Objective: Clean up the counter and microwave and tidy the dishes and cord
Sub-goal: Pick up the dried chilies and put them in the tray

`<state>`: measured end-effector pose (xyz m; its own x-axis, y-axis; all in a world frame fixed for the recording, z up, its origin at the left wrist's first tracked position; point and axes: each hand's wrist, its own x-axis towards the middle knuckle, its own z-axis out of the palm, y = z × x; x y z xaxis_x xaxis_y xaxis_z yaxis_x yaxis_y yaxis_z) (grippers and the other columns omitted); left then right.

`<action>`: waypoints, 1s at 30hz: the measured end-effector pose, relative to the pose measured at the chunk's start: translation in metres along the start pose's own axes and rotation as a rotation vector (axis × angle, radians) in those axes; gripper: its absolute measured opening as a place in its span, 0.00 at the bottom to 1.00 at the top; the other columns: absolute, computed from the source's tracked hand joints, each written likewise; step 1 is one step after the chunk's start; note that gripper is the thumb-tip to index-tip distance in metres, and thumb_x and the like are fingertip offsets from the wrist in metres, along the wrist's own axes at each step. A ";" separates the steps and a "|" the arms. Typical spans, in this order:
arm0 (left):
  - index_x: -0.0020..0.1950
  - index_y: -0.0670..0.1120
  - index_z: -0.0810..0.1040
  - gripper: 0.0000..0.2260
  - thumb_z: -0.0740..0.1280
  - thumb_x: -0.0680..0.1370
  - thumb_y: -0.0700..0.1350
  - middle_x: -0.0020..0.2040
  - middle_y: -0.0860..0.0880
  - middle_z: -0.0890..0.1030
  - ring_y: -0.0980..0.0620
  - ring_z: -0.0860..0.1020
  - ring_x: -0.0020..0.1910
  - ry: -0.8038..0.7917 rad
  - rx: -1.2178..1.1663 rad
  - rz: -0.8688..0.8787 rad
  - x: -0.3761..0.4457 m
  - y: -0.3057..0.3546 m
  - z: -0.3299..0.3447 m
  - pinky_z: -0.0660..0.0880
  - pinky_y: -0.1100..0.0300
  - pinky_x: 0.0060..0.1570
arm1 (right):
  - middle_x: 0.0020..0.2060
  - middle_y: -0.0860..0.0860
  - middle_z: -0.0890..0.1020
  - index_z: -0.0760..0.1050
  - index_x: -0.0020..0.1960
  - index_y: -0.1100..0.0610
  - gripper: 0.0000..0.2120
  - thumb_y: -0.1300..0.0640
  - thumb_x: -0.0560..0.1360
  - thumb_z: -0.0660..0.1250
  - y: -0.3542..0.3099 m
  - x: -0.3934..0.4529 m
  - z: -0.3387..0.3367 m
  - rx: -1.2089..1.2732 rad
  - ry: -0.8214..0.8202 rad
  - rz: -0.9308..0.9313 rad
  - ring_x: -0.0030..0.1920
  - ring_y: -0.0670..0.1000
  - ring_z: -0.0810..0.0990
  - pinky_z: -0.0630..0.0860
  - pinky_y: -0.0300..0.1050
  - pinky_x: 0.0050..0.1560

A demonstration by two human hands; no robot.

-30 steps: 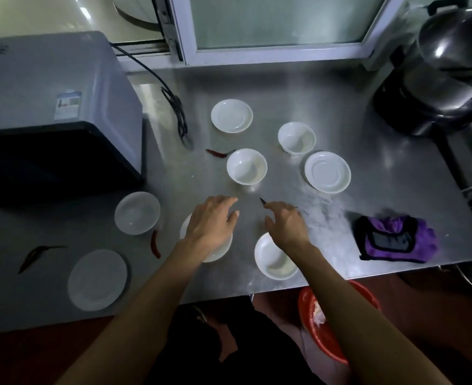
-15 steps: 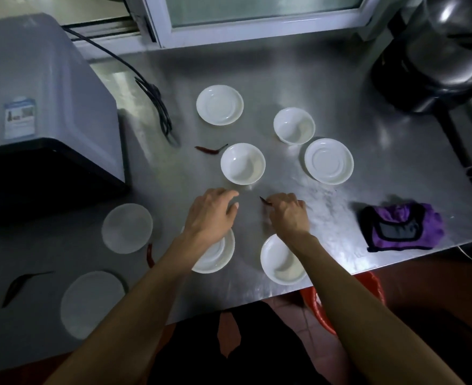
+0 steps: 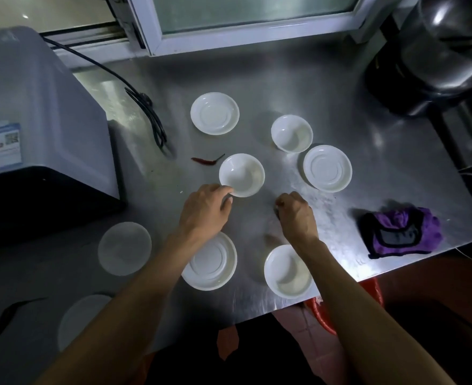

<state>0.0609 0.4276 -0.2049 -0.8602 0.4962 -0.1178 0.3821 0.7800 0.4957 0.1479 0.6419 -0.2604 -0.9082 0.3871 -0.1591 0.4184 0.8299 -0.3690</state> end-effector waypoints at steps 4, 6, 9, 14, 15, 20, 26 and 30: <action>0.62 0.48 0.80 0.12 0.66 0.80 0.46 0.54 0.47 0.83 0.44 0.79 0.54 0.010 0.000 -0.017 0.011 -0.010 -0.002 0.77 0.48 0.49 | 0.44 0.56 0.80 0.79 0.47 0.59 0.03 0.63 0.77 0.66 0.001 0.001 0.003 0.009 0.037 0.055 0.41 0.58 0.79 0.80 0.55 0.44; 0.62 0.48 0.79 0.12 0.66 0.80 0.47 0.55 0.48 0.82 0.44 0.80 0.54 0.011 -0.001 -0.020 0.015 -0.013 -0.002 0.78 0.47 0.50 | 0.46 0.56 0.80 0.78 0.48 0.59 0.02 0.61 0.77 0.67 0.002 -0.002 0.006 0.016 0.012 0.096 0.44 0.58 0.79 0.80 0.56 0.49; 0.62 0.49 0.80 0.12 0.66 0.79 0.47 0.56 0.47 0.82 0.44 0.79 0.55 0.008 -0.009 -0.029 0.021 -0.018 0.001 0.78 0.45 0.51 | 0.48 0.56 0.80 0.78 0.49 0.59 0.03 0.61 0.77 0.66 0.002 -0.002 0.007 0.024 -0.042 0.140 0.47 0.59 0.78 0.79 0.57 0.51; 0.61 0.46 0.80 0.12 0.67 0.79 0.45 0.55 0.45 0.83 0.42 0.79 0.54 0.017 -0.002 -0.017 0.032 -0.023 0.003 0.78 0.46 0.52 | 0.46 0.56 0.81 0.79 0.50 0.59 0.07 0.63 0.76 0.63 -0.003 0.002 0.008 -0.024 -0.099 0.142 0.46 0.60 0.79 0.78 0.57 0.50; 0.61 0.46 0.80 0.12 0.67 0.79 0.44 0.54 0.45 0.83 0.42 0.79 0.54 0.023 -0.003 -0.022 0.034 -0.025 0.002 0.78 0.46 0.51 | 0.46 0.56 0.81 0.79 0.51 0.58 0.07 0.63 0.76 0.62 -0.005 0.003 0.008 -0.040 -0.107 0.141 0.45 0.60 0.78 0.78 0.56 0.50; 0.58 0.46 0.80 0.10 0.67 0.78 0.42 0.53 0.45 0.82 0.42 0.79 0.53 0.079 -0.001 -0.049 0.049 -0.038 0.000 0.78 0.45 0.50 | 0.42 0.55 0.80 0.78 0.46 0.58 0.07 0.63 0.76 0.61 -0.011 0.010 0.013 -0.034 -0.097 0.167 0.41 0.59 0.78 0.79 0.56 0.48; 0.60 0.46 0.80 0.11 0.66 0.78 0.42 0.56 0.47 0.81 0.43 0.77 0.57 0.068 0.111 -0.046 0.081 -0.059 0.004 0.75 0.46 0.54 | 0.39 0.55 0.76 0.73 0.42 0.60 0.02 0.65 0.72 0.64 -0.014 0.024 0.010 0.167 -0.005 0.177 0.38 0.58 0.75 0.77 0.57 0.39; 0.61 0.49 0.80 0.11 0.64 0.79 0.43 0.58 0.49 0.80 0.44 0.75 0.59 -0.027 0.212 -0.046 0.101 -0.063 0.006 0.73 0.46 0.54 | 0.39 0.55 0.77 0.75 0.44 0.61 0.03 0.67 0.73 0.65 -0.015 0.033 0.004 0.228 0.092 0.129 0.37 0.57 0.75 0.77 0.57 0.38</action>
<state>-0.0482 0.4312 -0.2535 -0.8699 0.4663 -0.1608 0.4076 0.8632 0.2980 0.1110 0.6404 -0.2637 -0.8385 0.5273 -0.1378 0.5076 0.6637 -0.5494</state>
